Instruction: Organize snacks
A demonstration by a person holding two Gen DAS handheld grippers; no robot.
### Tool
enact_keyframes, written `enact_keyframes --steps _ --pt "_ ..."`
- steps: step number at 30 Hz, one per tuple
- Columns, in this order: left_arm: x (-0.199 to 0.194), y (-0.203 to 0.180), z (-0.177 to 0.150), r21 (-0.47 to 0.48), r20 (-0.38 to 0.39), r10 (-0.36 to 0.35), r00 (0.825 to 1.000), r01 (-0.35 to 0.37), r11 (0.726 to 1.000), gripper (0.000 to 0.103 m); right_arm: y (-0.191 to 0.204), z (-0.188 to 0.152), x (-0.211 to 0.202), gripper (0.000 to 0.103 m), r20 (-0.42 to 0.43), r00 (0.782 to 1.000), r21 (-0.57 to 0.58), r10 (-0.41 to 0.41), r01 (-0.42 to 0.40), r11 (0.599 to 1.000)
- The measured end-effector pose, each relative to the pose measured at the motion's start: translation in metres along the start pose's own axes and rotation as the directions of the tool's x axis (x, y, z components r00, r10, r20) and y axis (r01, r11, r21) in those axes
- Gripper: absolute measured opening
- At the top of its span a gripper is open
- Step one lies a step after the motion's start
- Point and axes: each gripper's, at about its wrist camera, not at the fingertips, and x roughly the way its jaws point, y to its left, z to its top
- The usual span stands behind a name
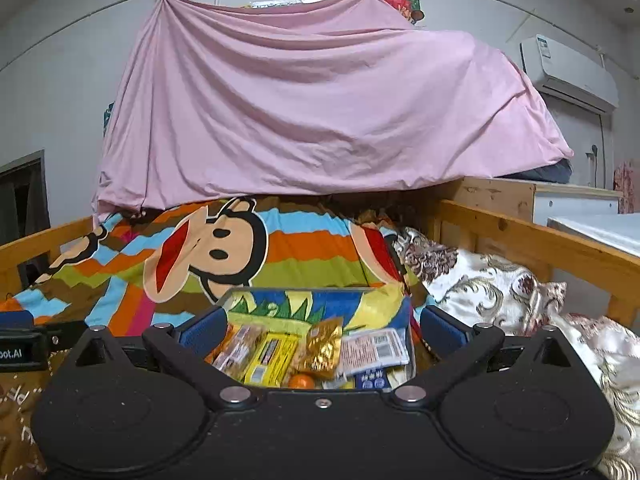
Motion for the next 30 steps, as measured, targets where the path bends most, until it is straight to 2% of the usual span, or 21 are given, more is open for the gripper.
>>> enact_keyframes --steps 5,12,24,30 --pt "-0.019 0.003 -0.018 -0.008 -0.039 0.002 0.999 -0.003 1.0 0.103 0.0 -0.007 -0.02 0.102 -0.006 1.0 0.015 0.004 -0.004 1.0" --pt "-0.037 0.003 -0.028 -0.001 -0.042 0.017 0.999 -0.017 1.0 0.103 -0.001 -0.018 -0.039 0.102 -0.035 0.999 0.02 0.01 -0.01 1.0" --pt "-0.044 -0.013 -0.043 0.082 -0.06 0.035 0.998 -0.03 0.996 0.103 -0.013 -0.038 -0.052 0.102 -0.09 0.996 0.075 -0.007 0.014 0.997" --pt "-0.041 -0.021 -0.051 0.099 -0.093 0.028 0.995 -0.019 0.995 0.103 -0.013 -0.046 -0.048 0.102 -0.13 0.991 0.077 -0.009 0.02 0.997"
